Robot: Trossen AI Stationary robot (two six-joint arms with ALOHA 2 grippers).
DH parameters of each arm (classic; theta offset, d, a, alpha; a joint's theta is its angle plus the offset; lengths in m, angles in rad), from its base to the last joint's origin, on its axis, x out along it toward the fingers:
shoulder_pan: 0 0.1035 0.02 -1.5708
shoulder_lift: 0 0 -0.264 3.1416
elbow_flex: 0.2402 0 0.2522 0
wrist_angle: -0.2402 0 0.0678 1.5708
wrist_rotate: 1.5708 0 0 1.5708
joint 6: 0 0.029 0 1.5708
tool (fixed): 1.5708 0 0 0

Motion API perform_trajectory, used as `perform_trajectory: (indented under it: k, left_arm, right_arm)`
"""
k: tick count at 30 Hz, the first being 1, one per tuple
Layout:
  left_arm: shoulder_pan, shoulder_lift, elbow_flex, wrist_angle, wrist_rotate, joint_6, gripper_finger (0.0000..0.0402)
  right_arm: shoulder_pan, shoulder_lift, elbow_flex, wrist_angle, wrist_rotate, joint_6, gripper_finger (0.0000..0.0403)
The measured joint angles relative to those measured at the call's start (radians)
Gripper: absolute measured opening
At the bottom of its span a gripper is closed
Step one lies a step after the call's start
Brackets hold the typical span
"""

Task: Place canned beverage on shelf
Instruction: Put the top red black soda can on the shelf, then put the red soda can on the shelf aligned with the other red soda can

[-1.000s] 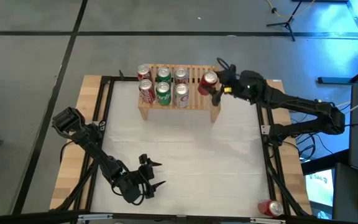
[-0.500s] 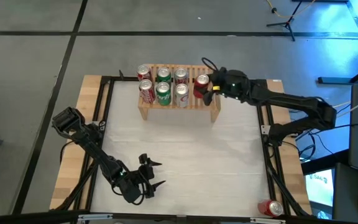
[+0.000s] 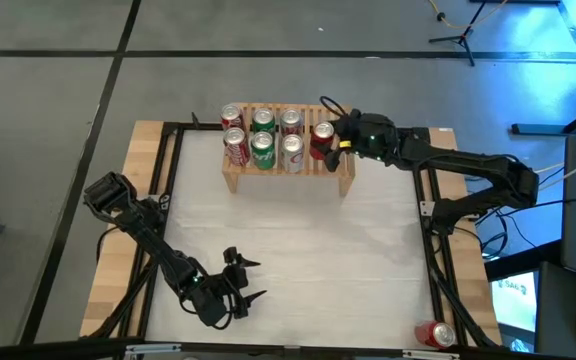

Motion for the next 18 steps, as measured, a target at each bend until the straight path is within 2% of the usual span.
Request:
perform_trajectory:
  k: [7, 14, 18]
  left_arm:
    - [0.0, 0.0, 0.0, 0.0, 0.0, 0.0, 0.0354]
    - [0.0, 0.0, 0.0, 0.0, 0.0, 0.0, 0.0354]
    - [0.0, 0.0, 0.0, 0.001, 0.0, -0.001, 0.0354]
  right_arm:
    - [0.0, -0.038, 0.003, -0.01, 0.0, 0.002, 0.0382]
    - [0.003, -0.145, 0.228, -0.42, 0.008, -0.011, 0.0386]
    - [0.058, -0.168, 0.372, -0.705, 0.004, 0.054, 0.0387]
